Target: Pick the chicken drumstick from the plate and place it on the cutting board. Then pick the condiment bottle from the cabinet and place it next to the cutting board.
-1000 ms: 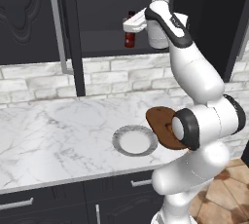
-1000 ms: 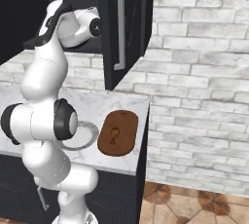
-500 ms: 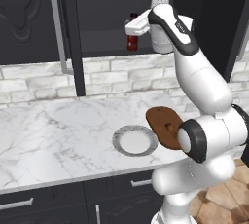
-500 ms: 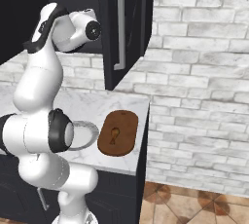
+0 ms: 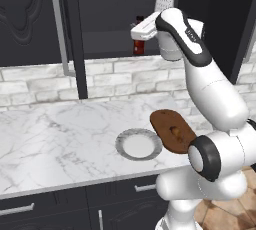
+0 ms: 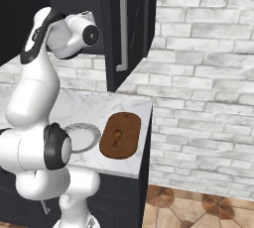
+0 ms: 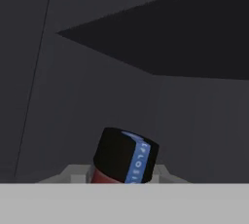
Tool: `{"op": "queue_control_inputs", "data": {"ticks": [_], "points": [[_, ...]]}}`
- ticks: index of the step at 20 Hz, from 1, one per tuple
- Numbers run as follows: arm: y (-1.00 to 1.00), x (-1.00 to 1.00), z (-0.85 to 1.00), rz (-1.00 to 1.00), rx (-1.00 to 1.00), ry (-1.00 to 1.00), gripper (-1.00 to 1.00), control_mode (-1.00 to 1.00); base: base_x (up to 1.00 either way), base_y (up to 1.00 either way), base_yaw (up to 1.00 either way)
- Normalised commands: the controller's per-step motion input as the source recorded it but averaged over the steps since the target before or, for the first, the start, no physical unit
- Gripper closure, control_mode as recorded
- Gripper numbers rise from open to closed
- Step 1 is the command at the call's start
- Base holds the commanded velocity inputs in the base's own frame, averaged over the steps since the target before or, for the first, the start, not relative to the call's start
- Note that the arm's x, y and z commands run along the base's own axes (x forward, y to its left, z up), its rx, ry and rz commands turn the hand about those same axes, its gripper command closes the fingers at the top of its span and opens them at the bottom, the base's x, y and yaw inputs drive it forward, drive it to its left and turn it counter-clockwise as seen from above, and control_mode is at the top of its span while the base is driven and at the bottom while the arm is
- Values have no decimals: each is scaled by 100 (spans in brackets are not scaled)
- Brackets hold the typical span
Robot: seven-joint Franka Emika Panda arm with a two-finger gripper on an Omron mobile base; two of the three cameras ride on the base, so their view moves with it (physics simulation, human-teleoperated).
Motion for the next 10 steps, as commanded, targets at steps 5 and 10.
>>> {"op": "queue_control_inputs", "data": {"ticks": [5,10], "points": [[2,-37,0,0,2,0,100,-100,0,0,0],[0,-40,0,0,2,0,100,-100,0,0,0]]}}
